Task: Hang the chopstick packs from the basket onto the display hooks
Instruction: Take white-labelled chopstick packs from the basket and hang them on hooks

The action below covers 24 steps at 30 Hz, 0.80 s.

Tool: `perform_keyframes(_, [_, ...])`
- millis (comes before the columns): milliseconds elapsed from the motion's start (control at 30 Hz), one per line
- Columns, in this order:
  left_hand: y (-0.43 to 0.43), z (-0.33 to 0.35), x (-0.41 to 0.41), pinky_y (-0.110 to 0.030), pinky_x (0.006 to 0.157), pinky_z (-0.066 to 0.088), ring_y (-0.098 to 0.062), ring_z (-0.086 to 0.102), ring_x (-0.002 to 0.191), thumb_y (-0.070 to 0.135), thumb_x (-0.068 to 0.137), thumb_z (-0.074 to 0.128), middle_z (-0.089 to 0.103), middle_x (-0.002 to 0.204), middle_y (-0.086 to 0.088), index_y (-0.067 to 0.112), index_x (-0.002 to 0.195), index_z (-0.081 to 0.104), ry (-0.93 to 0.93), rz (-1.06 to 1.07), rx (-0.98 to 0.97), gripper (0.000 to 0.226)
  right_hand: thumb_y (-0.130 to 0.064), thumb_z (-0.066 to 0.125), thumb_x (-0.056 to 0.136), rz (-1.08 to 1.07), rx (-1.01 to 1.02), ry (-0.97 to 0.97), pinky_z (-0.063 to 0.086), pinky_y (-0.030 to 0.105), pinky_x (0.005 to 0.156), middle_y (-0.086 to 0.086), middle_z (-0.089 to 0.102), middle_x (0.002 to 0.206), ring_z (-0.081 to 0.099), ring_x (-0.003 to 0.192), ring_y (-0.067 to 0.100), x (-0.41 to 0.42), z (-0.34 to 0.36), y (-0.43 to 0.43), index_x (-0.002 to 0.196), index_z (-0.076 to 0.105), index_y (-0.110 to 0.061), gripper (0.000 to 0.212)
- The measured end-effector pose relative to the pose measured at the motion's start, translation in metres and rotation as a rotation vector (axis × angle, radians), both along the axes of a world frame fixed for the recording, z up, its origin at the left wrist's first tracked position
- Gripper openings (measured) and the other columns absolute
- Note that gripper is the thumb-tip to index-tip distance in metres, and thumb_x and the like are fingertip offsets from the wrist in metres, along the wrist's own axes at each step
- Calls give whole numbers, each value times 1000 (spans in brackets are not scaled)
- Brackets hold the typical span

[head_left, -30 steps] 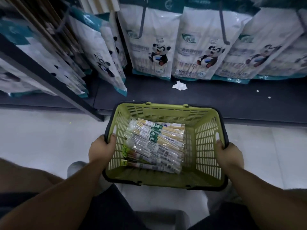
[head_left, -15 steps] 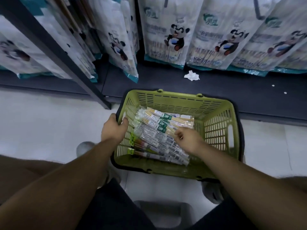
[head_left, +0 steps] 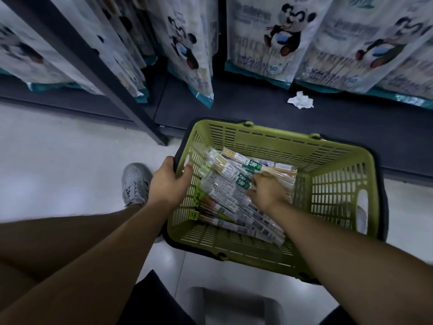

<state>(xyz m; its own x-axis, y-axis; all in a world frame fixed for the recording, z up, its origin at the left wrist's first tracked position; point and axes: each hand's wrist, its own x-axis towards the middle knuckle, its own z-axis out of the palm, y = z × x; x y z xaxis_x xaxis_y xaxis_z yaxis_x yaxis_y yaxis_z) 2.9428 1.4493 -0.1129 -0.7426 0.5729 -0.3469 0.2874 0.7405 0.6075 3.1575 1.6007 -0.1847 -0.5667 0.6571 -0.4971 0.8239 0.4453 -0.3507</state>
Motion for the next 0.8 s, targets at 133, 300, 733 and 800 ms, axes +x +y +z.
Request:
perform_keyframes(133, [1,4,2,-37,63,51,-20,64,69,53,97,53,65,75,2,23,92,51,25,-11,9,30,-32,58,98,34,105,-36,48,30,69,4,63,109,58,105,23,1,3,3,114,65,-20,21])
perform_keyframes(300, [1,8,4,-38,68,49,-30,66,82,48,97,57,66,86,1,20,105,49,8,-50,-4,29,-31,64,95,-86,-8,25,38,23,52,-1,65,86,58,75,20,7,20,6,91,61,-26,7])
perform_keyframes(733, [43,51,68,-49,97,54,-32,69,97,52,103,50,71,101,-11,15,95,67,-490,50,5,41,-19,87,78,-440,-765,567,53,29,85,5,68,94,65,87,17,-8,91,-17,98,69,-14,28])
perform_keyframes(800, [38,48,73,-55,102,53,-39,70,107,38,105,55,72,108,-18,10,100,67,-671,146,130,31,-25,87,79,-362,-753,508,54,20,74,-1,72,93,67,82,11,-10,90,-18,95,71,-20,23])
